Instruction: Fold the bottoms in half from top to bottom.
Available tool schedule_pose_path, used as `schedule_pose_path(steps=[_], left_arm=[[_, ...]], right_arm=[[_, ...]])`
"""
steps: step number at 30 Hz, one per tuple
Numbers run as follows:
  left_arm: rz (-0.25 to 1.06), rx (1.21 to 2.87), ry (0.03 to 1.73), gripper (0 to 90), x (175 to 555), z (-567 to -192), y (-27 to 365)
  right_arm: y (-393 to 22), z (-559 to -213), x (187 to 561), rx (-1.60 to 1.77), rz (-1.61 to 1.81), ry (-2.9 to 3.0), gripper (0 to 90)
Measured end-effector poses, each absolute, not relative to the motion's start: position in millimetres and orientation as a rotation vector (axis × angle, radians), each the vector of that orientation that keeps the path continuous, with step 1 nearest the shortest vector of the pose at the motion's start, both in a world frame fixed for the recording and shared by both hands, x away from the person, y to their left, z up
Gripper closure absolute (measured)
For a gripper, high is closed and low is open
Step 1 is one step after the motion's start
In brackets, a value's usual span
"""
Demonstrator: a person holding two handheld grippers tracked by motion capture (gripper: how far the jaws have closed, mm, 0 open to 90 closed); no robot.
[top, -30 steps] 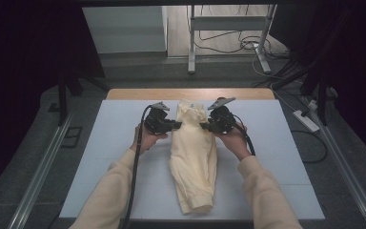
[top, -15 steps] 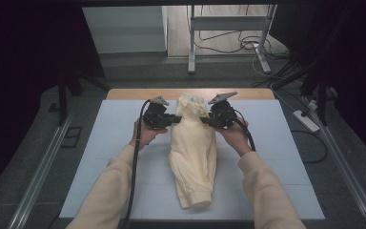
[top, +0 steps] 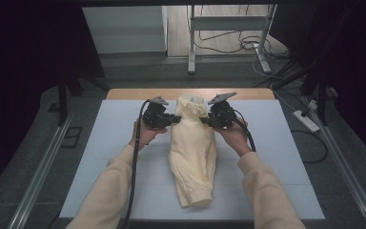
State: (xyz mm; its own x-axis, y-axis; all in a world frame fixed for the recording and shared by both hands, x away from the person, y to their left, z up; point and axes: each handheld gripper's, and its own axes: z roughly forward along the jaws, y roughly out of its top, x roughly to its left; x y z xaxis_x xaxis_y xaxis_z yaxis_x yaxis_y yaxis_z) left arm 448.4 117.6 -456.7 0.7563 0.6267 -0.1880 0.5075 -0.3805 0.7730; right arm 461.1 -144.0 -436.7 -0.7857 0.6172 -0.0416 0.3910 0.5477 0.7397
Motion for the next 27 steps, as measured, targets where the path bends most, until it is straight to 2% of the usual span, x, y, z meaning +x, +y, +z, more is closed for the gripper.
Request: schedule_pose_path(steps=[9,17,27], left_arm=[[0.180,2.056,0.846,82.8,450.1,-453.4,118.0],[0.219,2.038,0.829,82.9,453.5,-429.8,120.0],[0.207,2.056,0.840,83.0,456.7,-438.9,121.1]], right_arm=[[-143.5,-437.4,462.6,0.840,1.079,2.487,72.9],[-141.6,-411.8,465.1,0.810,1.107,2.438,73.1],[-140.7,-425.3,466.8,0.829,1.106,2.450,73.2]])
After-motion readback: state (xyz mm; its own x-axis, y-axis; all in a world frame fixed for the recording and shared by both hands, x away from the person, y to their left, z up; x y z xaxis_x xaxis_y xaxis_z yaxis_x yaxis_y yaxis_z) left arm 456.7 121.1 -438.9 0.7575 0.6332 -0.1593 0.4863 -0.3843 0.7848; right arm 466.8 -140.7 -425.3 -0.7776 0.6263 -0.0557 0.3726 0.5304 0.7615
